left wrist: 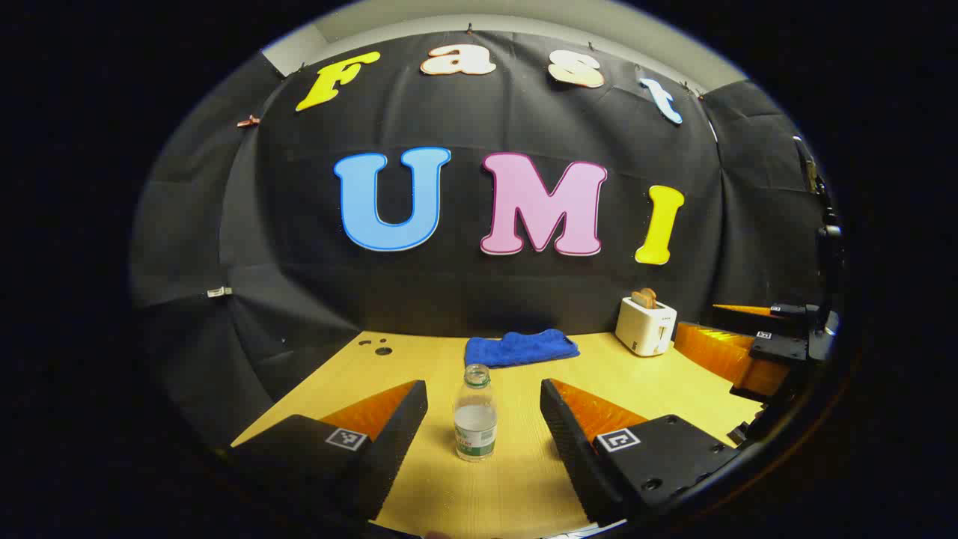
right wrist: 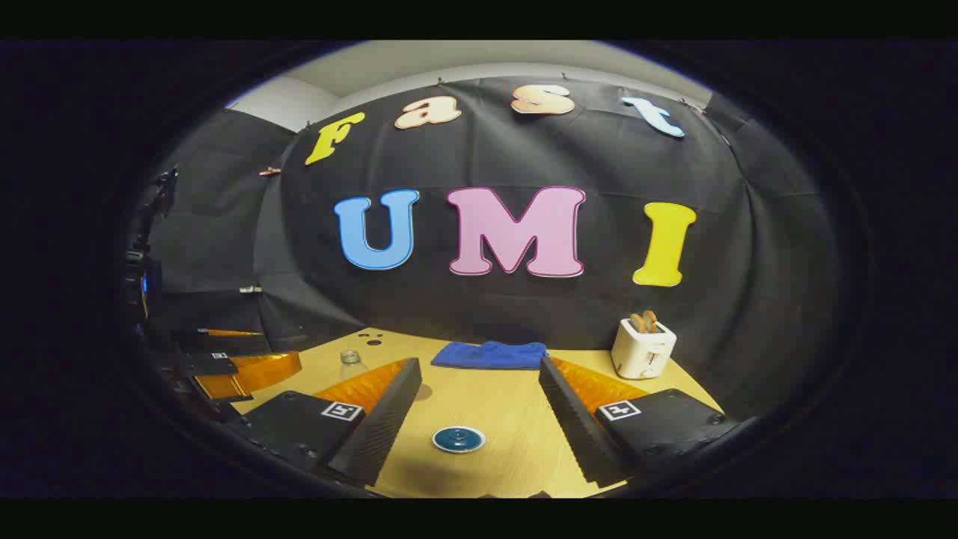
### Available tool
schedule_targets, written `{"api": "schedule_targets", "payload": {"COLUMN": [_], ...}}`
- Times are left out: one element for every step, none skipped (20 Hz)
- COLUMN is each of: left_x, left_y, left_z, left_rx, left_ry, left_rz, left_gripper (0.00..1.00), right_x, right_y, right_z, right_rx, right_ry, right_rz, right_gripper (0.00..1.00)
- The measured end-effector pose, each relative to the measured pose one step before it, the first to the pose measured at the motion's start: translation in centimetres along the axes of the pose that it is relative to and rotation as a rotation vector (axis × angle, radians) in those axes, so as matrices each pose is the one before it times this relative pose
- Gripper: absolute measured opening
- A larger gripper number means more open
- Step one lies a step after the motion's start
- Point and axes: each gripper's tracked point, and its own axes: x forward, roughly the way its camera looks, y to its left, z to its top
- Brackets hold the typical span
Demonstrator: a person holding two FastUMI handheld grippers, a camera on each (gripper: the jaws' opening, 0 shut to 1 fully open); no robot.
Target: Open the teacup lid with one hand, grasp the water bottle and pour water into the teacup with the other hand; after pouring, place the water bottle on the coaster and then close the teacup lid.
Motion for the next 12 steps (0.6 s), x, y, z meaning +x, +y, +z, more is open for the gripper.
{"api": "schedule_targets", "payload": {"left_x": [0.063,0.113,0.064,0.12,0.029,0.106,0.134,0.081,0.222,0.008,-0.023,0.059], "left_y": [-0.116,0.059,0.089,0.117,-0.012,-0.02,-0.094,-0.111,-0.097,-0.073,-0.174,-0.169], "left_z": [-0.224,-0.236,-0.215,-0.001,-0.1,0.136,-0.173,-0.036,-0.261,-0.115,0.046,0.019], "left_rx": [-0.01197,-0.00577,0.00145,0.00597,0.00608,0.00615,0.0073,0.00849,0.00659,0.00063,-0.00708,-0.00757], "left_ry": [0.00598,0.00707,0.00361,-0.00079,-0.00261,-0.00357,-0.00092,0.00052,0.00575,0.00523,-0.00214,0.00253], "left_rz": [0.00304,0.00385,0.00632,0.00677,0.00397,0.00089,-0.00093,-0.00161,-0.00397,-0.00246,-0.0063,-0.00561], "left_gripper": [0.95,0.95,0.95,0.95,0.95,0.95,0.95,0.95,0.95,0.95,0.95,0.95], "right_x": [0.268,0.085,0.125,0.129,0.17,0.022,0.035,0.244,0.138,0.109,0.134,0.133], "right_y": [0.254,0.235,0.181,0.017,0.15,0.134,0.092,-0.073,0.018,0.005,0.11,0.12], "right_z": [-0.032,-0.088,-0.107,-0.249,-0.067,-0.127,-0.191,-0.313,-0.435,-0.333,-0.378,-0.337], "right_rx": [-0.00357,0.00179,0.0039,0.00771,0.00712,0.00404,-0.00014,-0.00248,-0.00238,0.00113,0.00646,0.00861], "right_ry": [0.00235,0.00459,0.00484,0.00326,0.00159,0.00196,0.00437,0.00413,0.00643,0.00873,0.00854,0.00826], "right_rz": [0.00852,0.00952,0.00828,0.00931,0.00956,0.00785,0.00834,0.00751,0.00536,0.00443,0.0068,0.0061], "right_gripper": [0.98,0.98,0.98,0.98,0.98,0.98,0.98,0.98,0.98,0.98,0.98,0.98]}}
